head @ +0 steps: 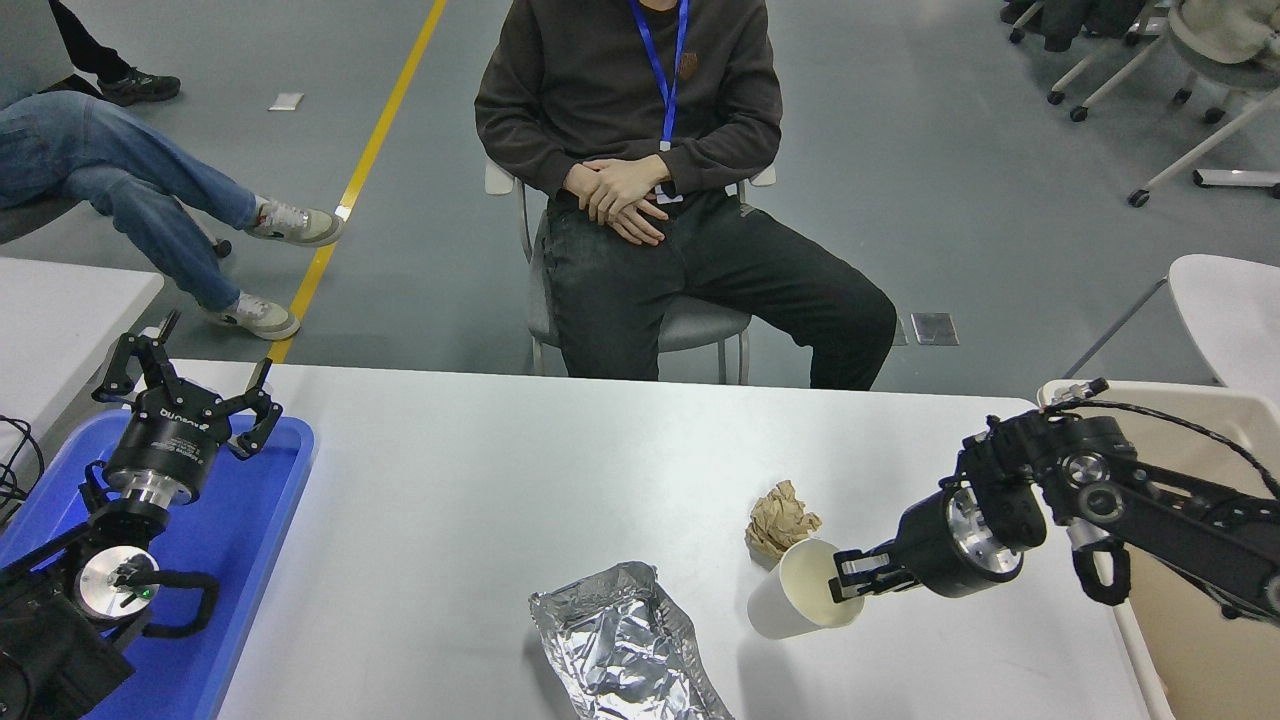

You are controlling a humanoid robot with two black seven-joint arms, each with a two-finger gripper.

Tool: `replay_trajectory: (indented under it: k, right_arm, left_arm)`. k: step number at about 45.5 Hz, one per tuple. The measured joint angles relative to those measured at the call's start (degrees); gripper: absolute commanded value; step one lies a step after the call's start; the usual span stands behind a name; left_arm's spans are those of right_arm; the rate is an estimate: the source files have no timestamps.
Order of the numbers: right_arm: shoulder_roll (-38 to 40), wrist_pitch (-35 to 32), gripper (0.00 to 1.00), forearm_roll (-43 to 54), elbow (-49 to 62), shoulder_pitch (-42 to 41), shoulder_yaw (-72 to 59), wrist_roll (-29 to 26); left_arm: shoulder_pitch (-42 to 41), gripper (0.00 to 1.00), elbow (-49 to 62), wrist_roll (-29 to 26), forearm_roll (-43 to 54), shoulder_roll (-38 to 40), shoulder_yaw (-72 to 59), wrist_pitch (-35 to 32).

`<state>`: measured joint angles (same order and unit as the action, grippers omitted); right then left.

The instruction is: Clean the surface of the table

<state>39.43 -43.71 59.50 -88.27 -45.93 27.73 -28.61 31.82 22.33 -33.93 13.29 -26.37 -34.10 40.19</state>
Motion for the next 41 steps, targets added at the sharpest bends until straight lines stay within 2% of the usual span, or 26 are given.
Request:
replay_trajectory:
  k: [28, 41]
  right_arm:
    - [21.2, -2.7, 0.0, -13.3, -8.4, -13.7, 1.1, 0.1]
    - [27.3, -4.2, 0.0, -14.4, -9.0, -17.7, 0.4, -0.1]
  left_arm:
    - [0.0, 1.0, 0.0, 0.0, 0.0, 0.0, 0.0, 0.0]
    - [0.0, 1.0, 0.0, 0.0, 0.1, 0.0, 0.0, 0.0]
